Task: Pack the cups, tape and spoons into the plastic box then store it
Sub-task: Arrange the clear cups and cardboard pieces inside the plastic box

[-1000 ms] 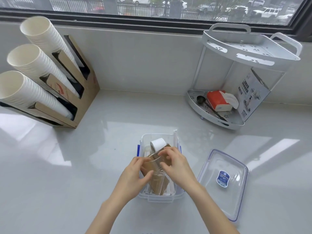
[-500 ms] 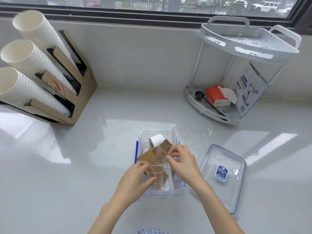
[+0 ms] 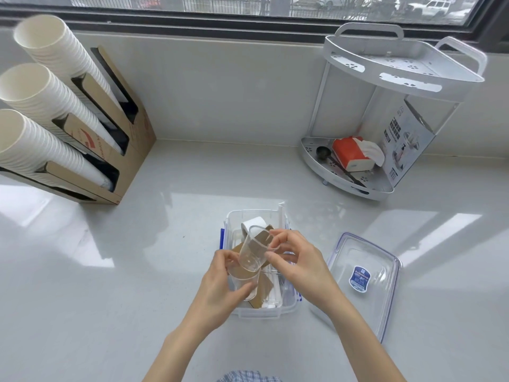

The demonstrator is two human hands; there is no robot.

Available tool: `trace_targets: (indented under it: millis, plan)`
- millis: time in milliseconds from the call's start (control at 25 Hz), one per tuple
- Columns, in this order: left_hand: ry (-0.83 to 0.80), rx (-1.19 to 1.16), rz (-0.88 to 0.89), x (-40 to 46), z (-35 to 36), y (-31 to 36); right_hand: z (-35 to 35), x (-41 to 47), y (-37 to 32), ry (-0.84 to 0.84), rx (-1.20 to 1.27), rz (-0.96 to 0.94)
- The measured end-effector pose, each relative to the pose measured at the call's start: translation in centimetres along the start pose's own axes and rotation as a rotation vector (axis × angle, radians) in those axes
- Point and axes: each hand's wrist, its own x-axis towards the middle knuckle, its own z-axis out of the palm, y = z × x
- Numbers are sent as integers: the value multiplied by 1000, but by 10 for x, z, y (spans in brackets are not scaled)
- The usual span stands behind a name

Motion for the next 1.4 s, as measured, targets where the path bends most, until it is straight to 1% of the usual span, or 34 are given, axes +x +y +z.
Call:
trace_targets:
  millis: [120,280,400,480,560,640,720,800,880,960,1040,1080,1200,1280,1320,1400]
  plan:
    - [23,-39,-38,0,-1,0,1,-3,0,-46,-68,-32]
    - [20,-14,-24,-2,-1,1,-1,-5,-2,-115,-213,-94]
    - [-1,7,-37,-1,2,2,1,-6,0,-174,-239,-122]
    - [12,31,-44,-2,2,2,3,-5,5,-162,-231,-97]
    - [22,50,-40,-3,2,1,3,-4,13,-88,-276,-25]
    - [19,75,-23,-4,1,0,4,-2,25,-75,-453,63]
    - [15,91,-4,-5,0,0,7,-2,34,-143,-663,92]
    - [14,95,8,-6,1,1,14,-2,37,-178,-760,75]
    - [13,95,13,-6,0,2,21,-2,37,-186,-802,59]
    - [16,98,18,-7,-1,1,21,-4,35,-185,-771,74]
    - [24,102,21,-7,-2,0,14,-5,28,-138,-601,118]
    - [26,103,20,-7,-2,-1,9,-5,24,-82,-507,118]
    - [26,100,5,-6,-1,-1,-4,-1,6,176,-356,11]
    - [18,91,-6,-5,1,0,-4,-1,-7,290,-262,-83]
    - [12,84,-8,-5,1,1,-3,-2,-13,298,-232,-134]
    - [-1,65,-1,-5,1,2,2,-5,-19,243,-246,-225]
